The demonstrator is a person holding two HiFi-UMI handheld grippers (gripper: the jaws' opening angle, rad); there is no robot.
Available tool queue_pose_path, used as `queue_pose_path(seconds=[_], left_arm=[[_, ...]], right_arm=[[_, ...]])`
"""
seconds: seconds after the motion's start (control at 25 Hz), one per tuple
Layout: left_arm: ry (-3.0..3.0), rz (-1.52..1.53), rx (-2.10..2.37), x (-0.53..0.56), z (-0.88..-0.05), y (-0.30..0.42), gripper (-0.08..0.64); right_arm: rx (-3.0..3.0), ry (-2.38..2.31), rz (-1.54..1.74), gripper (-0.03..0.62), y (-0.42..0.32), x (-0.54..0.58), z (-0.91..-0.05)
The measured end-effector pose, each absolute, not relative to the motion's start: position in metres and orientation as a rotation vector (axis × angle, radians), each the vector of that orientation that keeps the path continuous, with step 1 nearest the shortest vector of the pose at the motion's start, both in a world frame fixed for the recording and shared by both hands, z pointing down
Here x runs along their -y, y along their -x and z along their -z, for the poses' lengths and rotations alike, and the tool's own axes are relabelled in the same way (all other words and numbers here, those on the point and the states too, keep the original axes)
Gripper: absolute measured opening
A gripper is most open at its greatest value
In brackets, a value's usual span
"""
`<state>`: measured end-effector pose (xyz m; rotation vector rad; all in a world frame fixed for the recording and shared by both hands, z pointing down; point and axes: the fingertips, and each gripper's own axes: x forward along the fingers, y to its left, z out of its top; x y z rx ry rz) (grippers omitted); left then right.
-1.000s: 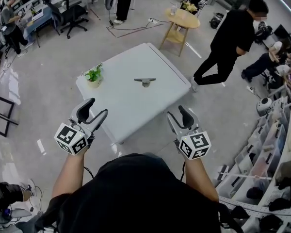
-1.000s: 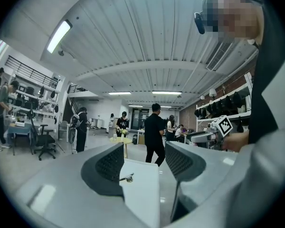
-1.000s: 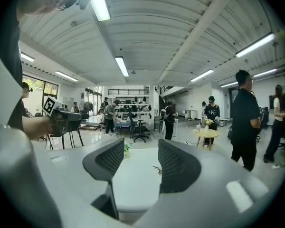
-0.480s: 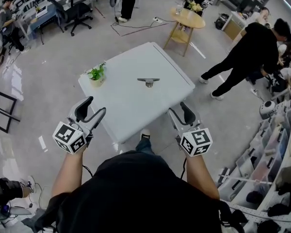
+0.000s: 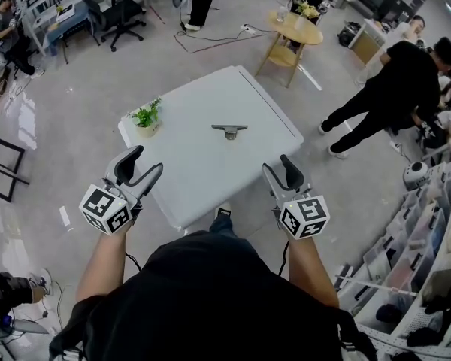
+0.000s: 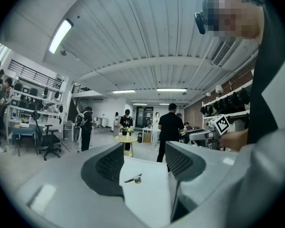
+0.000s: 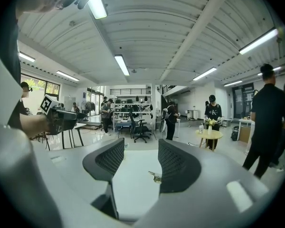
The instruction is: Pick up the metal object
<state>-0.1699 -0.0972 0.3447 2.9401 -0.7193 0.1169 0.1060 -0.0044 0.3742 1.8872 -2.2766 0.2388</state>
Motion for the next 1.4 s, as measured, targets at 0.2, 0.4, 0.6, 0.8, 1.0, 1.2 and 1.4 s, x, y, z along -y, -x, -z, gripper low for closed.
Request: queue_pose_path(seconds=[0.2,0.4,0.6,0.8,1.0,1.2,1.4], left_arm=[[-2.925,-0.119,0.724,0.118,-0.348,0.157,0.391],[-2.912,-0.124,0.723,0.137,-0.351,0.14,0.391],[-2.9,-0.116,0.728,0.151,-0.356,0.125,0.391],[-2.892,-0.118,0.743,0.165,-0.361,0.116,0.391],[-2.882,-0.127,0.757,0.177,-0.367,0.108,0.391],[-2.868,-0.134,0.763,0.184,-0.373,0.101,0.391],[-2.856,-0.15,0.767,0.191,-0.377,0.097,0.391]], right_arm=[[2.276,-1.88,-0.255,0.238,-0.119,0.028,-0.375],[2.277,-1.87,-0.27,0.238,-0.134,0.049,-0.378],[2.278,-1.852,-0.28,0.238,-0.145,0.066,-0.381],[2.274,-1.846,-0.291,0.239,-0.156,0.081,-0.386],[2.27,-1.841,-0.304,0.239,-0.165,0.094,-0.39],[2.263,-1.834,-0.325,0.241,-0.173,0.103,-0.398],[2.253,-1.824,-0.341,0.242,-0.179,0.112,-0.404]])
